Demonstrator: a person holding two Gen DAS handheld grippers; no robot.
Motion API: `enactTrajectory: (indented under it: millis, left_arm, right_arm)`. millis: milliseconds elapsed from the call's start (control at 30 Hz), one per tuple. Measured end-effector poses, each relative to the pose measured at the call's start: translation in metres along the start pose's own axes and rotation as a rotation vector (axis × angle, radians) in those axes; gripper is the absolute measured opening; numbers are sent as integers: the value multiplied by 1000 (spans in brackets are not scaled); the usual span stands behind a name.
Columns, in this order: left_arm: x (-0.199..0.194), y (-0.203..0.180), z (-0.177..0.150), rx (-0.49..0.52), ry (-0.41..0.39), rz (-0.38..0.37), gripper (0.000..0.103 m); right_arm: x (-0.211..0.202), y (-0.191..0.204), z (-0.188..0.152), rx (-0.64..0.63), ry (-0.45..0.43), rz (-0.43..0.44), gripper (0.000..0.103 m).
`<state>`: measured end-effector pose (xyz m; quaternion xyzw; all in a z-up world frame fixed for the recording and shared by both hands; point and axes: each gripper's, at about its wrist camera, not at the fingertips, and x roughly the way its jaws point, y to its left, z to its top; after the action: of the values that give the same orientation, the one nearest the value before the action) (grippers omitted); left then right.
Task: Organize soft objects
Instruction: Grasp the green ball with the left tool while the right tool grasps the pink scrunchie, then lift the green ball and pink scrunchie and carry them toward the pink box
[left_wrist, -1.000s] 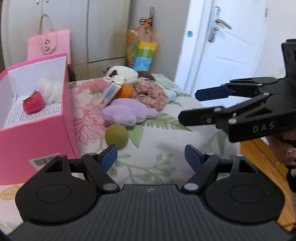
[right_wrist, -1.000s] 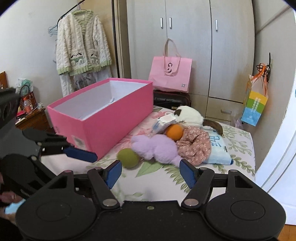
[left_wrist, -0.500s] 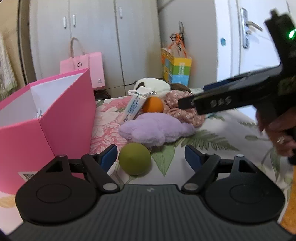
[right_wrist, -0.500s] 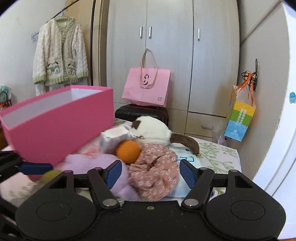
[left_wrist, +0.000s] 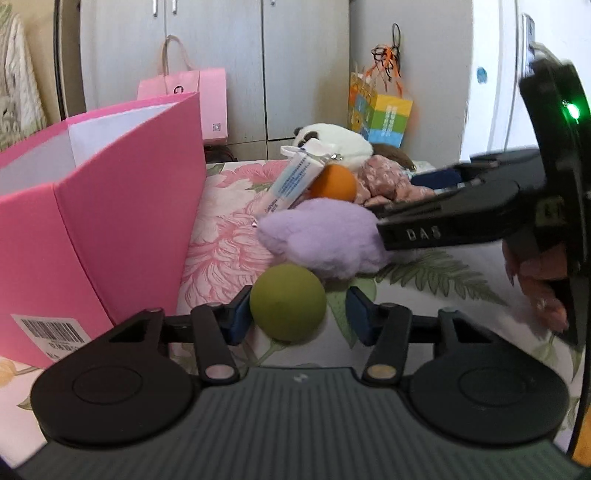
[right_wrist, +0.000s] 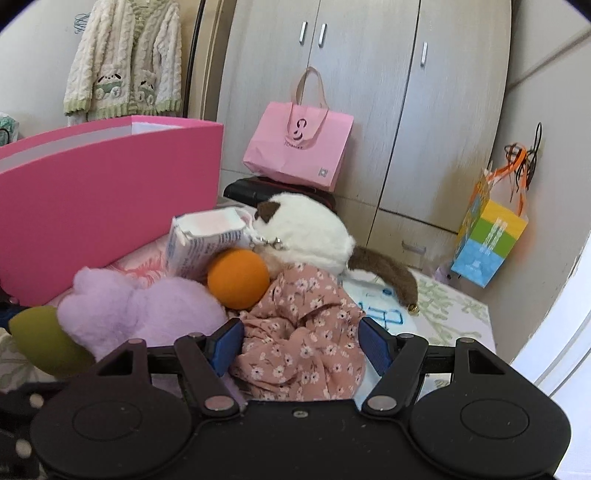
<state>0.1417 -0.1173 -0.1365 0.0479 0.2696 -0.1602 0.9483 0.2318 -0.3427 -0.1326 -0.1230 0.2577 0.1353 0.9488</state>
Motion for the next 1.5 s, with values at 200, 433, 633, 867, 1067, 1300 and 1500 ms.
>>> enactTrajectory:
  millis: [200, 433, 633, 867, 1067, 1300, 1500]
  left_arm:
    - [-1, 0, 0, 24, -5, 6, 37]
    - [-7, 7, 0, 2, 5, -11, 37]
    - [-18, 8, 1, 5, 11, -35, 37]
    - [-24, 11, 0, -10, 37, -61, 37]
    - [-32, 15, -1, -18, 78, -86, 37]
    - [-48, 22, -1, -16, 118, -134, 37]
    - [-66, 34, -3, -38, 177, -224, 37]
  right_arm:
    - [-10, 17, -6, -150, -19, -40, 28]
    - [-37, 23, -8, -65, -49, 1, 10]
    - [-59, 24, -8, 3, -67, -11, 10]
    - [-86, 21, -5, 27, -102, -76, 10]
    - [-100, 16, -5, 52, -106, -122, 10]
    - [-111, 15, -14, 141, -61, -78, 10]
    - [-127, 20, -24, 163, -11, -111, 10]
